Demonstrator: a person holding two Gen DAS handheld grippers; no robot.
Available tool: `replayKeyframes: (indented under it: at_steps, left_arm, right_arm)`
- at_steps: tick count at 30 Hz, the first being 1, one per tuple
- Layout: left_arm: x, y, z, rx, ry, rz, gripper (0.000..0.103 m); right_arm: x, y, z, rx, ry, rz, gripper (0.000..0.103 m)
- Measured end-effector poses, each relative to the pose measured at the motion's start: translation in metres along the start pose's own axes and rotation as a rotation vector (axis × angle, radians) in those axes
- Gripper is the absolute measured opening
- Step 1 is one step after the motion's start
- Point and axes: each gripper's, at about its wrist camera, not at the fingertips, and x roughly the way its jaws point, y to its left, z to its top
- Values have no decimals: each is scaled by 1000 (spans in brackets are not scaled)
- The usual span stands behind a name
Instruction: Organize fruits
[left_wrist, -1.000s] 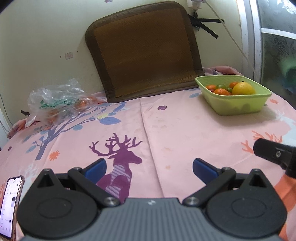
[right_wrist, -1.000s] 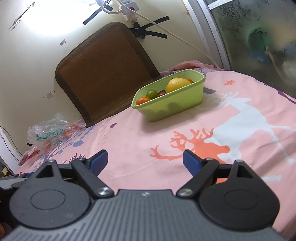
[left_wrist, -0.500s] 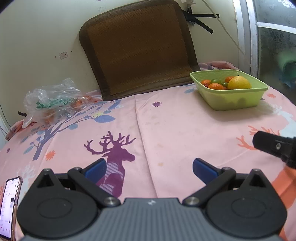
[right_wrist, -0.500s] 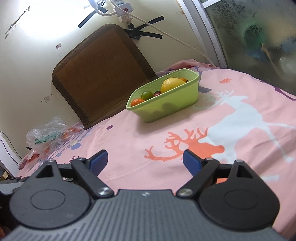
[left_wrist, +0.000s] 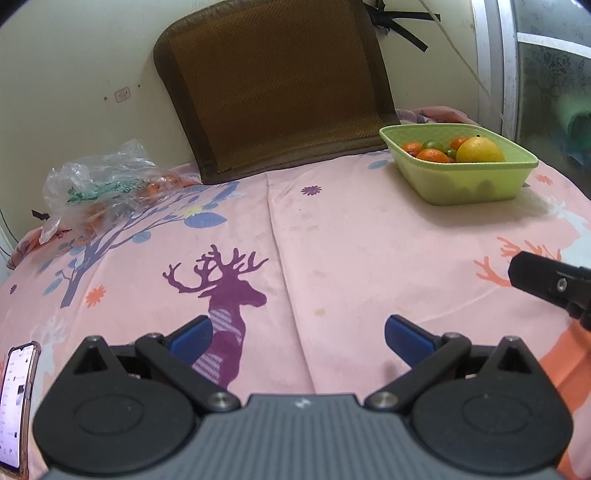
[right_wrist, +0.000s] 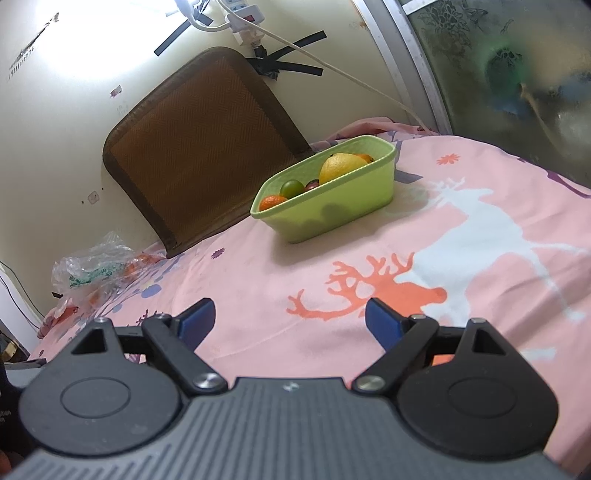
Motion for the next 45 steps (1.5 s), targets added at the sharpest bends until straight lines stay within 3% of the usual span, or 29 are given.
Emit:
replayKeyframes:
  at_steps: [28, 45]
  left_arm:
    - [-5, 3, 0, -16, -11, 24, 103]
    - [-6, 7, 0, -45, -8, -16, 103]
  right_arm:
    - [-3, 4, 0, 2, -27, 1, 96]
    - [-3, 5, -1, -1, -28, 3, 96]
